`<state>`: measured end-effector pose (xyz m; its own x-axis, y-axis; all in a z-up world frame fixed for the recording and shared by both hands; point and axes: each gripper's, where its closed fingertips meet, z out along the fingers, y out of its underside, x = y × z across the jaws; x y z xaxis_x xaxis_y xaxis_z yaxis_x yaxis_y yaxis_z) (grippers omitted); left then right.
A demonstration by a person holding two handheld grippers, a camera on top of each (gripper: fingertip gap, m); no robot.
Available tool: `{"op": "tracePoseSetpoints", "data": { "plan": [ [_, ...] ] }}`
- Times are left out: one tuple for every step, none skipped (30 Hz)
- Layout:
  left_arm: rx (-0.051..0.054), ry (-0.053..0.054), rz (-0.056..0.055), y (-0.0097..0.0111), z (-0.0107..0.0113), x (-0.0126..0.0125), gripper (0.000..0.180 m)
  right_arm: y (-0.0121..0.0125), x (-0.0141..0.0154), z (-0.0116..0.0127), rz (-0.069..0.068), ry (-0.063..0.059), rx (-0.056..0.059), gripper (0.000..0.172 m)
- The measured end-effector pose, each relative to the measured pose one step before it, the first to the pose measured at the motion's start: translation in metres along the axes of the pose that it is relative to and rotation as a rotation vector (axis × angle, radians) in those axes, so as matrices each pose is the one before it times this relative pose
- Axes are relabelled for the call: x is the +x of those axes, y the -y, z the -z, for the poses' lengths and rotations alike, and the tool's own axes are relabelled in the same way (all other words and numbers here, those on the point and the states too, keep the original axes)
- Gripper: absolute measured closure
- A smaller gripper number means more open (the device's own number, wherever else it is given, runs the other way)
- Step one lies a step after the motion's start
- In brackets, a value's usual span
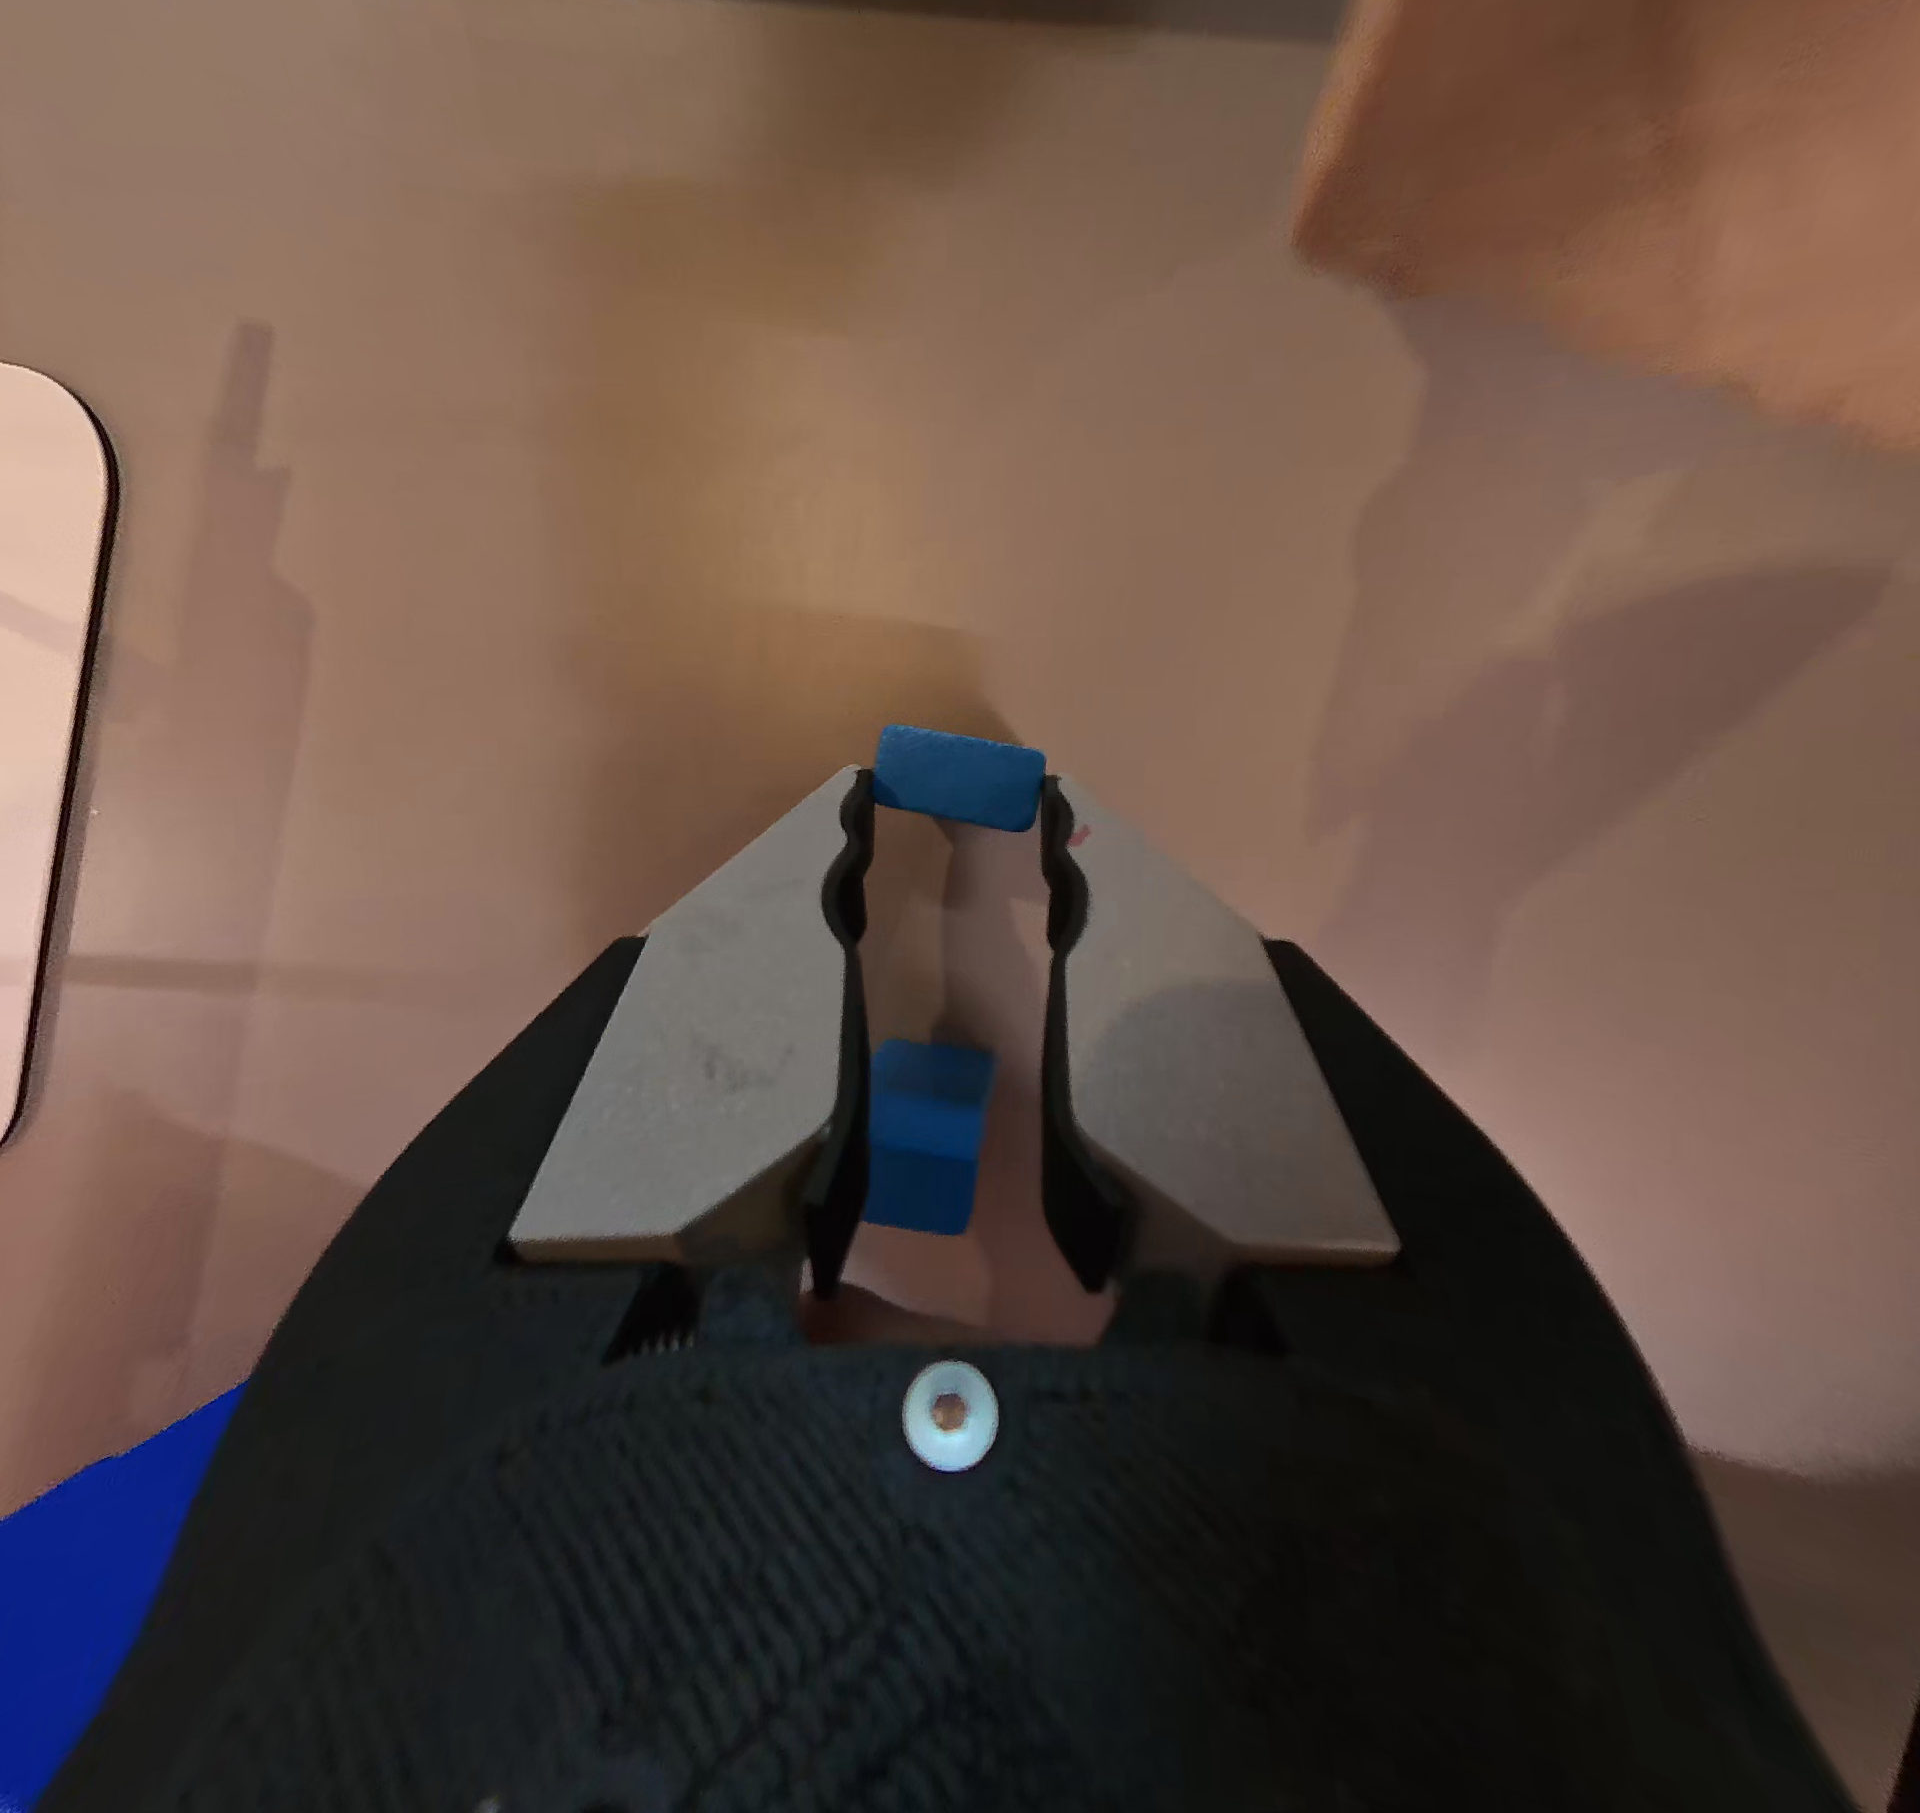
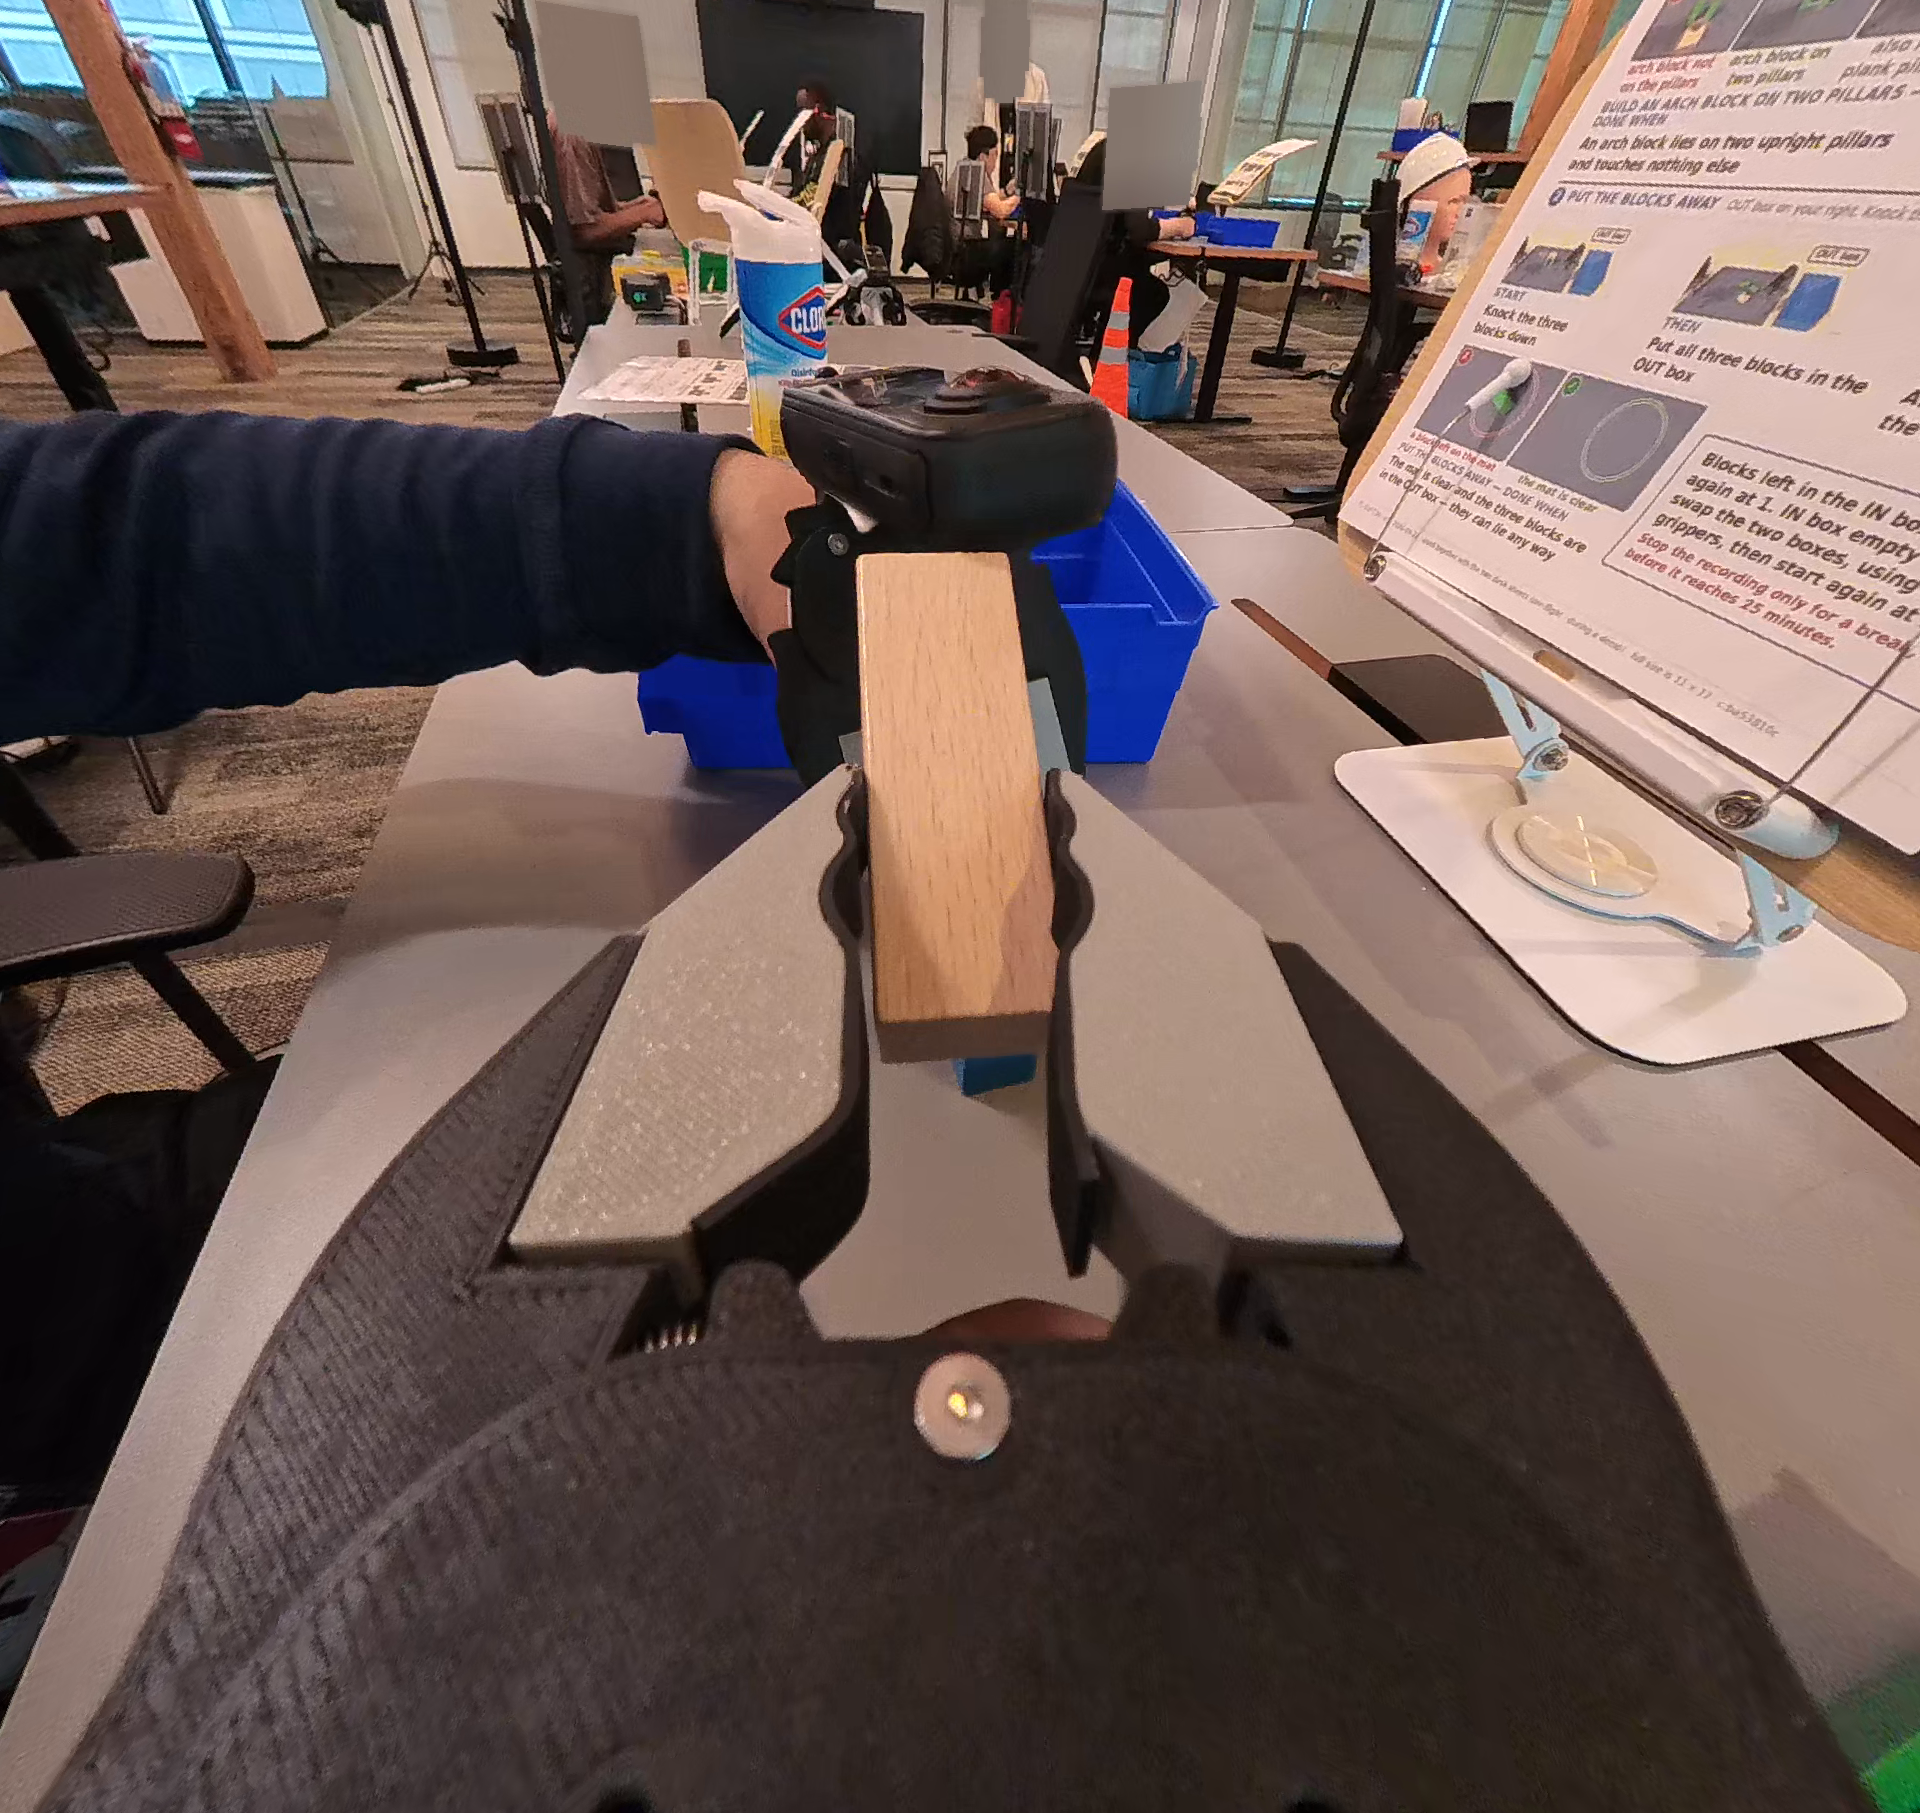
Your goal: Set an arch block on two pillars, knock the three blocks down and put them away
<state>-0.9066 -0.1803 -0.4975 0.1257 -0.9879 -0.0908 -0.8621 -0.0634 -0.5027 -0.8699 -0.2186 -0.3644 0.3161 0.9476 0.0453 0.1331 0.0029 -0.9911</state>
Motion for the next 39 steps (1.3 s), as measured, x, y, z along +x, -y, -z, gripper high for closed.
{"op": "tracePoseSetpoints", "data": {
  "plan": [
    [-0.0004,-0.0017,0.0001,0.00136,-0.00064,0.00064,0.150,0.00006,-0.00004,0.00018,0.0004,0.0003,0.0006,0.141],
    [0.0025,-0.0040,0.0020,0.00170,-0.00058,0.00104,0.151,0.00022,-0.00001,0.00030,-0.0007,0.0007,0.0013,0.141],
    [0.0043,-0.0047,0.0055,0.00185,-0.00025,0.00071,0.151,0.00036,0.00076,0.00064,-0.0012,-0.0033,0.0027,0.141],
    [0.0035,-0.0010,0.0049,0.00174,-0.00020,0.00017,0.151,0.00048,0.00058,0.00060,-0.0027,-0.0011,0.0036,0.141],
    [0.0035,0.0014,0.0004,0.00152,-0.00002,0.00008,0.151,0.00050,-0.00004,0.00080,-0.0025,0.0023,0.0031,0.141],
    [0.0047,0.0006,-0.0010,0.00145,-0.00007,0.00028,0.151,0.00061,-0.00005,0.00070,-0.0007,0.0015,0.0030,0.141],
    [0.0053,-0.0004,0.0004,0.00143,-0.00028,0.00052,0.151,0.00041,0.00009,0.00063,0.0009,-0.0015,0.0013,0.141],
    [0.0042,-0.0017,0.0015,0.00118,-0.00039,0.00071,0.151,0.00019,0.00016,0.00057,0.0019,-0.0019,-0.0005,0.141],
    [0.0026,-0.0015,0.0002,0.00072,-0.00049,0.00059,0.151,0.00011,0.00011,0.00070,0.0017,-0.0014,-0.0009,0.141],
    [0.0000,0.0019,-0.0024,0.00007,-0.00071,0.00008,0.151,-0.00021,0.00040,0.00079,0.0017,-0.0026,-0.0017,0.141],
    [-0.0037,0.0057,-0.0038,-0.00051,-0.00076,-0.00053,0.151,-0.00013,0.00073,0.00123,0.0007,-0.0045,-0.0022,0.141],
    [-0.0059,0.0055,-0.0043,-0.00089,-0.00090,-0.00049,0.151,0.00006,0.00092,0.00163,0.0005,-0.0047,-0.0011,0.141],
    [-0.0032,0.0030,-0.0031,-0.00057,-0.00081,0.00000,0.151,0.00032,0.00071,0.00209,-0.0005,-0.0041,0.0028,0.141],
    [0.0011,-0.0004,-0.0008,0.00037,-0.00041,0.00037,0.151,-0.00005,0.00060,0.00202,-0.0013,-0.0034,0.0053,0.141],
    [0.0012,-0.0019,0.0001,0.00055,-0.00019,0.00042,0.151,-0.00055,0.00146,0.00176,-0.0011,-0.0084,-0.0064,0.141],
    [0.0013,-0.0001,-0.0016,0.00056,-0.00018,0.00015,0.151,-0.00031,0.00173,0.00109,0.0074,-0.0116,-0.0024,0.141],
    [0.0017,0.0017,-0.0025,0.00075,-0.00016,-0.00008,0.151,-0.00093,0.00172,0.00063,0.0049,-0.0096,-0.0073,0.141],
    [0.0008,0.0005,-0.0007,0.00066,-0.00025,0.00015,0.151,-0.00064,0.00068,0.00028,0.0029,-0.0043,-0.0047,0.141],
    [0.0000,-0.0024,0.0012,0.00045,-0.00038,0.00060,0.151,-0.00045,-0.00005,-0.00004,0.0028,-0.0006,-0.0036,0.141],
    [0.0001,-0.0012,0.0012,0.00047,-0.00038,0.00043,0.151,-0.00061,-0.00023,-0.00008,0.0030,-0.0004,-0.0050,0.141],
    [-0.0002,0.0016,-0.0001,0.00037,-0.00044,0.00006,0.151,-0.00084,0.00027,0.00002,0.0035,-0.0028,-0.0059,0.141],
    [0.0013,0.0026,-0.0009,0.00045,-0.00033,-0.00007,0.151,-0.00057,0.00029,0.00007,0.0033,-0.0034,-0.0046,0.141],
    [0.0023,0.0006,0.0003,0.00048,-0.00025,0.00006,0.151,-0.00039,0.00011,0.00003,0.0023,-0.0017,-0.0032,0.141],
    [0.0019,-0.0008,0.0018,0.00035,-0.00018,0.00026,0.151,-0.00034,0.00029,0.00006,0.0012,-0.0024,-0.0019,0.141],
    [0.0006,-0.0002,0.0016,0.00025,-0.00014,0.00016,0.151,-0.00018,0.00018,0.00000,-0.0002,-0.0006,0.0003,0.141],
    [-0.0007,0.0011,0.0011,-0.00001,-0.00002,-0.00016,0.151,-0.00025,-0.00007,-0.00008,-0.0022,0.0022,-0.0002,0.141],
    [-0.0014,0.0017,0.0005,-0.00010,0.00004,-0.00019,0.151,-0.00028,0.00022,-0.00008,-0.0023,0.0010,0.0004,0.141],
    [-0.0010,0.0012,-0.0009,-0.00023,0.00014,-0.00014,0.150,-0.00007,0.00007,-0.00004,-0.0018,0.0010,0.0011,0.141],
    [0.0003,-0.0014,-0.0016,-0.00017,0.00025,0.00022,0.150,0.00004,-0.00017,0.00009,-0.0016,0.0025,0.0014,0.141],
    [0.0017,-0.0034,0.0002,-0.00003,0.00040,0.00049,0.151,0.00012,-0.00015,0.00010,-0.0006,0.0013,0.0011,0.141],
    [0.0027,-0.0027,0.0030,0.00028,0.00055,0.00027,0.150,0.00019,0.00003,0.00009,0.0003,-0.0004,0.0007,0.141],
    [0.0027,-0.0011,0.0035,0.00048,0.00065,-0.00003,0.147,0.00022,-0.00020,0.00020,0.0003,0.0009,0.0011,0.141],
    [0.0020,-0.0016,0.0020,0.00032,0.00065,0.00025,0.146,0.00010,-0.00027,0.00003,-0.0006,0.0019,0.0009,0.141],
    [0.0015,-0.0029,0.0003,0.00048,0.00058,0.00065,0.146,0.00027,-0.00005,0.00010,-0.0009,0.0005,0.0014,0.141],
    [0.0002,-0.0037,-0.0005,0.00023,0.00060,0.00081,0.144,-0.00003,0.00011,0.00016,-0.0013,-0.0001,0.0009,0.141],
    [-0.0027,-0.0011,-0.0001,-0.00025,0.00084,0.00037,0.140,-0.00020,0.00005,0.00005,-0.0008,0.0008,-0.0006,0.141],
    [-0.0055,0.0076,0.0009,-0.00068,0.00154,-0.00084,0.135,-0.00018,0.00005,0.00007,-0.0004,0.0003,-0.0005,0.141],
    [-0.0026,0.0132,0.0008,-0.00054,0.00305,-0.00160,0.129,-0.00009,0.00007,0.00018,-0.0009,0.0002,-0.0004,0.141],
    [0.0081,0.0117,0.0024,0.00028,0.00533,-0.00123,0.126,-0.00020,0.00007,0.00020,-0.0005,-0.0003,-0.0005,0.141]
  ]
}}
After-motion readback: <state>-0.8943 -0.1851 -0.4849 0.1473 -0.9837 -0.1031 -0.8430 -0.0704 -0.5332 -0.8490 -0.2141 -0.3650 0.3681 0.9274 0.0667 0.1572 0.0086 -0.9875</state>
